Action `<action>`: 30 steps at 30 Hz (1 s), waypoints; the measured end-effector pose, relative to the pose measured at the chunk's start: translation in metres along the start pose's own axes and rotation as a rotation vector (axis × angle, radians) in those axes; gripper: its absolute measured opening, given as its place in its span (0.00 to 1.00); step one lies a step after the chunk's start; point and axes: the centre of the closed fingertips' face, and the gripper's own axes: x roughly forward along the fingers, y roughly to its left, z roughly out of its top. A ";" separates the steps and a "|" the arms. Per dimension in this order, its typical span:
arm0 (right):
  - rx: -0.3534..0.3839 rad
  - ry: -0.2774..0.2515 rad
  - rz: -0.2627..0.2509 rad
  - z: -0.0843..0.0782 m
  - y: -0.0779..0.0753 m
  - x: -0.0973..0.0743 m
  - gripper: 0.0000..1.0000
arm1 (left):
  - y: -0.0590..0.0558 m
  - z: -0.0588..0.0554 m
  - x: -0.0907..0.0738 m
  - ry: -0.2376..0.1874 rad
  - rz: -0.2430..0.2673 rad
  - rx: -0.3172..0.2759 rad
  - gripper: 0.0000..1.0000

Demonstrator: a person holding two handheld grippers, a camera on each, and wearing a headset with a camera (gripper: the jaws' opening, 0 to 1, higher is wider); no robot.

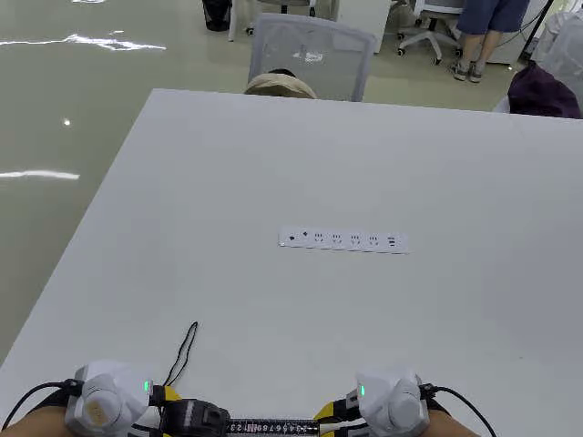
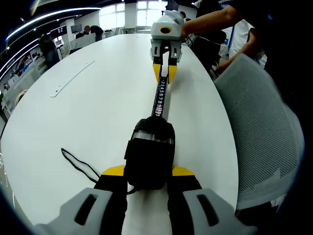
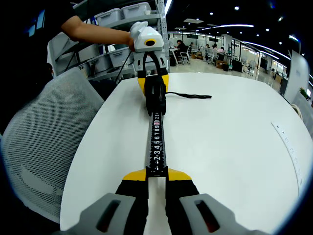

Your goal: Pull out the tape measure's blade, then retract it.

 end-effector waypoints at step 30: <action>0.006 0.007 -0.007 -0.012 -0.002 -0.012 0.10 | -0.001 0.002 0.000 0.002 0.000 -0.003 0.27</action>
